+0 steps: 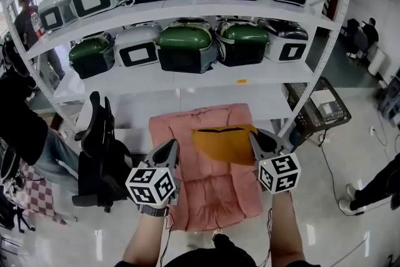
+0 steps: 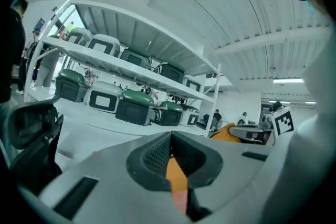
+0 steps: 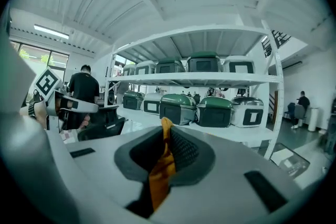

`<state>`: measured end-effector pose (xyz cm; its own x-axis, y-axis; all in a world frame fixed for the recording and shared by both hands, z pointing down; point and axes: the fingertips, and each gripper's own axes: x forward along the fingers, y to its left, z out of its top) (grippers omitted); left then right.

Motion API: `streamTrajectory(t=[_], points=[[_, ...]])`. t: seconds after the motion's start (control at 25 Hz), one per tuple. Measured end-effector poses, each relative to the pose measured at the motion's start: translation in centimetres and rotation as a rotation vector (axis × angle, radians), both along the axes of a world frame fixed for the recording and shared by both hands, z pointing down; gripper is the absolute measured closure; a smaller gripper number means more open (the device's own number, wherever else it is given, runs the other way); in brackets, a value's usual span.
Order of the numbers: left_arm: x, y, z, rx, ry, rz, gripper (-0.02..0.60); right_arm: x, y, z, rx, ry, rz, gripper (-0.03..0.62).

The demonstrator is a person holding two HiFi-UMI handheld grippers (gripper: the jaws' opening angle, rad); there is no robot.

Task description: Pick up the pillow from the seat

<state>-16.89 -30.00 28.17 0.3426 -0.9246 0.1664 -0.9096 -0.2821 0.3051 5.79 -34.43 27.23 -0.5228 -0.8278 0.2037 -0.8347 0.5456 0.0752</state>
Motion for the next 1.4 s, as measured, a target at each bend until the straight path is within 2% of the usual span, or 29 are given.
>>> streamTrajectory(t=[0.48, 1.4], points=[[-1.0, 1.2, -3.8, 0.070, -0.008, -0.007, 0.577, 0.1, 1.3, -4.7, 0.087, -0.028, 0.020, 0.565], [-0.7, 2.3, -4.8, 0.095, 0.003, 0.002, 0.577, 0.0, 2.5, -4.9, 0.087, -0.033, 0.010, 0.565]])
